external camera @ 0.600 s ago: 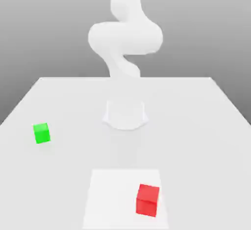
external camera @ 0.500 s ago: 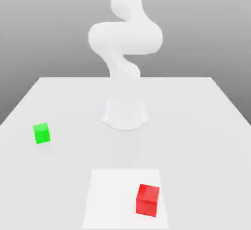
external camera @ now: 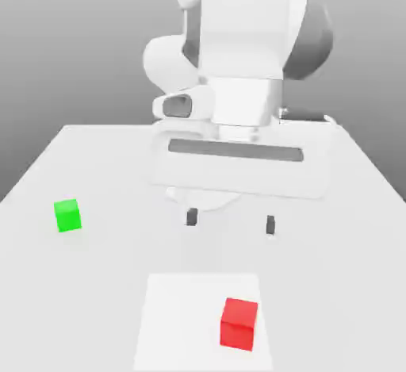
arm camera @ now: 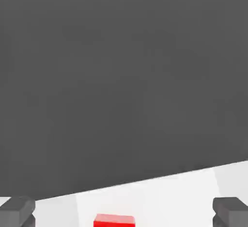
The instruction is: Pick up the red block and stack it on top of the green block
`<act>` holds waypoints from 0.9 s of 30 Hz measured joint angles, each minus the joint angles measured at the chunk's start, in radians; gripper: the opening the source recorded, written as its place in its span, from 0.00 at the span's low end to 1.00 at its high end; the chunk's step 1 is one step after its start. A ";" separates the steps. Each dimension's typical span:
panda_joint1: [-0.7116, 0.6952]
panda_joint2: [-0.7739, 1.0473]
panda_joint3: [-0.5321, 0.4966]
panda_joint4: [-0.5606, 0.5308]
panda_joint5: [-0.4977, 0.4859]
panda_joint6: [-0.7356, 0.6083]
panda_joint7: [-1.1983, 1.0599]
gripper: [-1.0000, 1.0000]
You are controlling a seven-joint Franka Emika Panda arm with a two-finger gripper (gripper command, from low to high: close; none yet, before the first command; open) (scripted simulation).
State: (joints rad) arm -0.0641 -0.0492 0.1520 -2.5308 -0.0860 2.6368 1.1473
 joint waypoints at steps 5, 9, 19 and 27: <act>0.018 0.177 0.006 -0.050 0.021 0.089 0.050 0.50; 0.047 0.321 -0.031 -0.038 -0.020 0.202 0.089 0.50; 0.058 0.353 -0.043 -0.033 -0.031 0.230 0.098 0.00; -0.055 0.130 -0.125 -0.107 -0.018 0.081 0.189 0.00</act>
State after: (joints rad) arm -0.1194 0.0806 0.0272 -2.6380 -0.1044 2.7178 1.3366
